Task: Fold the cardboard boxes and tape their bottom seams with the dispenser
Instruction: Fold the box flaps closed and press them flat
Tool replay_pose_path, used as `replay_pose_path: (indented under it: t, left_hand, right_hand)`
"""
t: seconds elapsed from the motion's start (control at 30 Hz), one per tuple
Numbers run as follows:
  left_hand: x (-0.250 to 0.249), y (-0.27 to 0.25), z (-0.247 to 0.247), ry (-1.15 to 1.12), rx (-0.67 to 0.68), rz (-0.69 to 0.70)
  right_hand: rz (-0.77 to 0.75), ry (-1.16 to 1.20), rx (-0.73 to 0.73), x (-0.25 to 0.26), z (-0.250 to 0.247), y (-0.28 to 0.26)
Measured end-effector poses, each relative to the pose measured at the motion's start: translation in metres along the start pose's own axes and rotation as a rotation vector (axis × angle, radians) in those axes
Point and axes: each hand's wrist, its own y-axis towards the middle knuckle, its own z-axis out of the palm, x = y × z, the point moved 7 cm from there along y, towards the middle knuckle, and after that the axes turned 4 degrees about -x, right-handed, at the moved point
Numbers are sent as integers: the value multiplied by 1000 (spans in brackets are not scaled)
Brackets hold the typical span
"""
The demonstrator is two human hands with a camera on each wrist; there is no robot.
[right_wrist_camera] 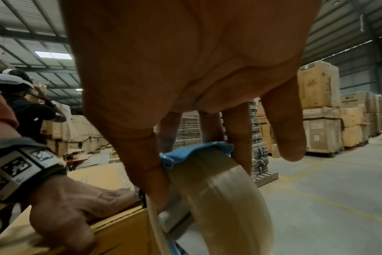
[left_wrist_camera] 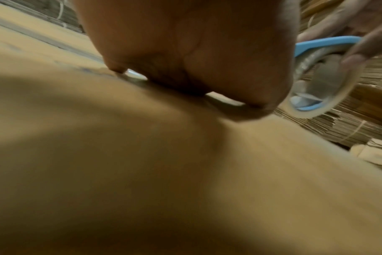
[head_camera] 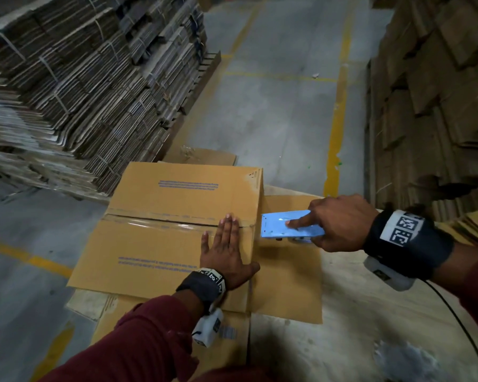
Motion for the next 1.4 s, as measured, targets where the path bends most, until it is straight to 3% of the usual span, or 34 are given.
replay_pose_path:
  t: [0.2,0.43,0.63,0.87,1.0,1.1,1.4]
  left_hand:
    - [0,-2,-1,20,13,-8]
    - [-5,-6,-18,15,-48,-60]
    - [-16,-14,-13,13,-143,-16]
    - [-15,-5,-3,48,-83,-3]
    - [-29,-9,-9,71,-136,82]
    - [-42,-8,-5,109,-109,168]
    - [-42,-5,-7,163,-60,181]
  right_hand:
    - [96,10,47,-42,-2,-36]
    - [101,115,-7,-50,33,-32]
    - [72,187,-92,-62,8,-45]
    - [125,148,20,-60,52,-24]
    - [139,195,47,-56,83,-11]
    - [136,196,59,-52,93,-3]
    - [73,289,200,-24,98,53]
